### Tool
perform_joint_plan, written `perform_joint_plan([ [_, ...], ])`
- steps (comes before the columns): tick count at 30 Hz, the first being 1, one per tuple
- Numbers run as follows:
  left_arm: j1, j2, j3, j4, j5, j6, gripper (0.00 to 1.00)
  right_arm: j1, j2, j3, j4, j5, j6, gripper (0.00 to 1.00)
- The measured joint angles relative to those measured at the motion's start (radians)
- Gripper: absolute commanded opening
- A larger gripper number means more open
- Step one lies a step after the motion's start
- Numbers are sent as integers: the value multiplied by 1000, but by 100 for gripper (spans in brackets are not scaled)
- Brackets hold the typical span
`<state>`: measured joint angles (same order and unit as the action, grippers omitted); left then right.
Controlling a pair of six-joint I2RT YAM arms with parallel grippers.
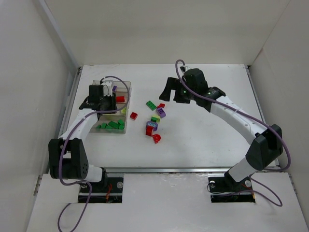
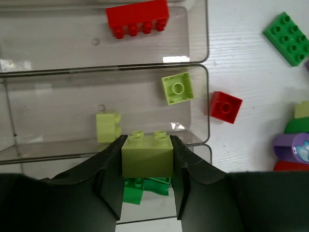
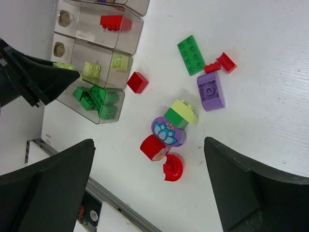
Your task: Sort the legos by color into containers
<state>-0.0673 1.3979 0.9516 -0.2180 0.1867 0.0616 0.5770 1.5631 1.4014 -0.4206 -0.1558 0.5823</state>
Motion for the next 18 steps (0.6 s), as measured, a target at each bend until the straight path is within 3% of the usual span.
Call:
perform_joint_plan([
  [3, 26, 0, -9, 11, -26, -34, 38, 0, 0, 0, 0, 0, -2, 100],
  [4, 31, 0, -10, 14, -31, -39, 54, 0, 0, 0, -1, 0, -3, 100],
  [7, 37, 0, -10, 30, -39, -39, 78, 0, 0, 0, 0, 0, -10, 100],
  [11, 37, 0, -10, 42, -56, -34, 88, 0, 7, 0, -6, 0, -25, 100],
  [18, 37, 0, 31, 35, -71, -15, 89, 2, 82, 5, -45, 6, -92, 100],
])
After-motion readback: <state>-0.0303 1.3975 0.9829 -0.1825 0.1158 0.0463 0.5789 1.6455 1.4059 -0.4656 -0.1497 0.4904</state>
